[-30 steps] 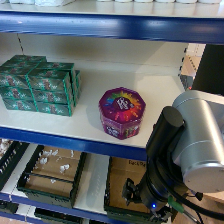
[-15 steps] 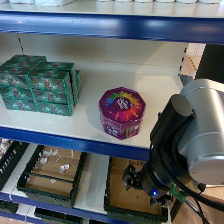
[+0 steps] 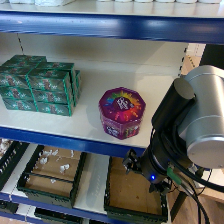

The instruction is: Pick up Quality Street box

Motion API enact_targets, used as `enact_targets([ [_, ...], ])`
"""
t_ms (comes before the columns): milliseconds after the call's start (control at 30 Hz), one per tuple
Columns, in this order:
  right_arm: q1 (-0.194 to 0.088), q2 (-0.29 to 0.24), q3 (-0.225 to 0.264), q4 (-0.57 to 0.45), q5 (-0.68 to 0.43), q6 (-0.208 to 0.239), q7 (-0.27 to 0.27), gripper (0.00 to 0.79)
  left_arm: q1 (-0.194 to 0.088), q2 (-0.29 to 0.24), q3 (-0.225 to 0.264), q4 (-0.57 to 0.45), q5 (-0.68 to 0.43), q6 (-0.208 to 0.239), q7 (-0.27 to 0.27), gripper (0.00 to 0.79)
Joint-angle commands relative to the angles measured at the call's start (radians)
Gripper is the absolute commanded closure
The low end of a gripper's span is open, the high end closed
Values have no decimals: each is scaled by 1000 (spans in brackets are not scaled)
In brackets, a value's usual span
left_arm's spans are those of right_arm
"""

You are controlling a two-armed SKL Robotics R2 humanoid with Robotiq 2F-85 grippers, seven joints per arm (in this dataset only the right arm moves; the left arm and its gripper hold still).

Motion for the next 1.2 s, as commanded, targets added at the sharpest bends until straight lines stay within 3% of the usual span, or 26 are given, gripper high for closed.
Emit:
enact_targets([
  [33, -2, 2, -8, 6, 11, -2, -9, 0, 0, 0, 0, 0, 0, 0, 0, 785],
  [1200, -2, 46, -43, 53, 223, -8, -117, 0, 0, 0, 0, 0, 0, 0, 0, 785],
])
